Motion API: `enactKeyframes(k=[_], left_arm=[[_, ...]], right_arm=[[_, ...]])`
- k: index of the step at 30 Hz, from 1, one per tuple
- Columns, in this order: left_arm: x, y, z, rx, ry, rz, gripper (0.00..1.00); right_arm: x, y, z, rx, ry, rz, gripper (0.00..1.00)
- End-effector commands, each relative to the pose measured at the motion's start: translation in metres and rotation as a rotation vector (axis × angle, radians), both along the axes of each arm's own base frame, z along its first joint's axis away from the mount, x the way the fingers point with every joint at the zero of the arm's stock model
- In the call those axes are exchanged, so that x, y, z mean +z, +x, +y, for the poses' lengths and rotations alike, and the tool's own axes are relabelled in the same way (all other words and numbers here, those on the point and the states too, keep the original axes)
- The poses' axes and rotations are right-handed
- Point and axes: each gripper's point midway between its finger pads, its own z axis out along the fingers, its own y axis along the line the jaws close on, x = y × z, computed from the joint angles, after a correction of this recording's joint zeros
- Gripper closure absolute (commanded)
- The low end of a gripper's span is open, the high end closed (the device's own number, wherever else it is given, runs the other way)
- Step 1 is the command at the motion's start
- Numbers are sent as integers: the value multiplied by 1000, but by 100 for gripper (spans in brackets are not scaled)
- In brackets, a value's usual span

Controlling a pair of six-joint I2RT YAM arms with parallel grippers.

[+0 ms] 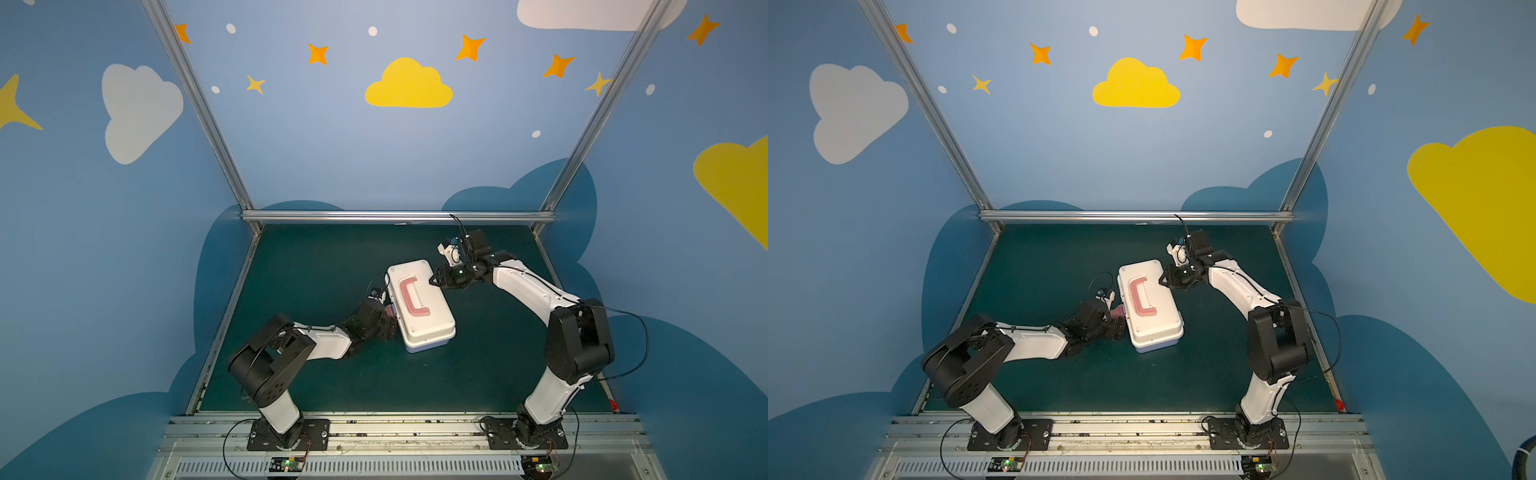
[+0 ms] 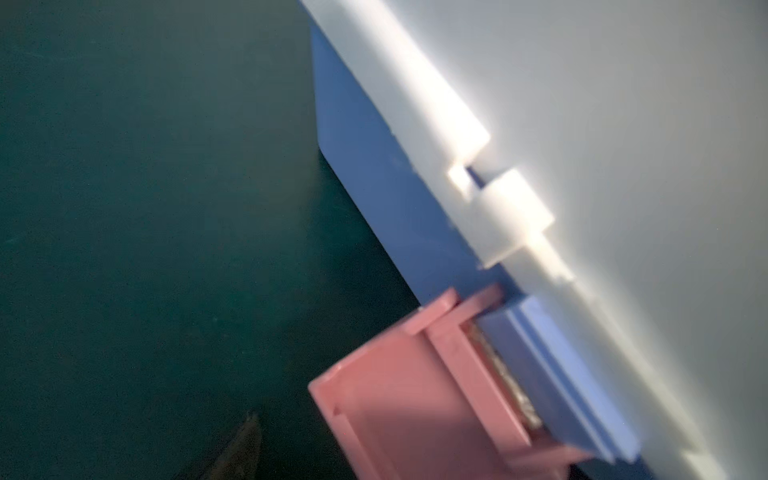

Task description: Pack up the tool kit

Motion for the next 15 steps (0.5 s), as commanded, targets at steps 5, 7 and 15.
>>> enactKeyframes(k=[5,7,15], left_arm=[[30,14,23,124,11,-89,12],[32,13,24,131,4,-90,13],[38,15,16,122,-47,-77,29]], right_arm=[[-27,-56,16,107,8,198,67],[-26,-54,16,105,11,195,66],[-26,-55,17,109,14,193,67]])
